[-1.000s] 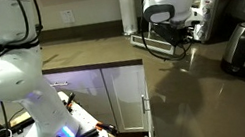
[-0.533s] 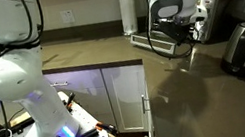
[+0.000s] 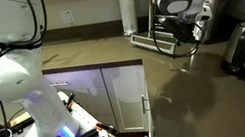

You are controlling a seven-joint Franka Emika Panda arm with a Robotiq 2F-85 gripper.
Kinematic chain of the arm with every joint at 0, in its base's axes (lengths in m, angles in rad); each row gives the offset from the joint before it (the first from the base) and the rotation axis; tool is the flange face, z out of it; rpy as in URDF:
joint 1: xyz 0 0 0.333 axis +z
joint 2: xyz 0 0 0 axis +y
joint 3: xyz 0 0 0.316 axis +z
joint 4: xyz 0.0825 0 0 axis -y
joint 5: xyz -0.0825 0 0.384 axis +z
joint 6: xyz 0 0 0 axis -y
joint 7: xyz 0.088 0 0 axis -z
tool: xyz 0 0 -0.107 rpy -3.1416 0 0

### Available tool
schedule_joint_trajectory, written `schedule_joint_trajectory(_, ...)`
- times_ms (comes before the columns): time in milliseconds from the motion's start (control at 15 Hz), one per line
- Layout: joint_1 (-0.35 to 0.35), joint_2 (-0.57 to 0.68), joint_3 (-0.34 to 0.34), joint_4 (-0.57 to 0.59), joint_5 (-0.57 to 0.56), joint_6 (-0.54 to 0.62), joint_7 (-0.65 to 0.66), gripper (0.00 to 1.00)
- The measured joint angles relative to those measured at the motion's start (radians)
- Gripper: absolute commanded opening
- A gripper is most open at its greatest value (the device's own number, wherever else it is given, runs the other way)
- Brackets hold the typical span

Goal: Close the oven door.

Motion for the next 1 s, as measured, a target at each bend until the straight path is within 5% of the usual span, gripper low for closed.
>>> schedule_joint_trajectory(1000,-0.045,0.012,-0.01,0.029,0.198,-0.099,-0.005,0.0)
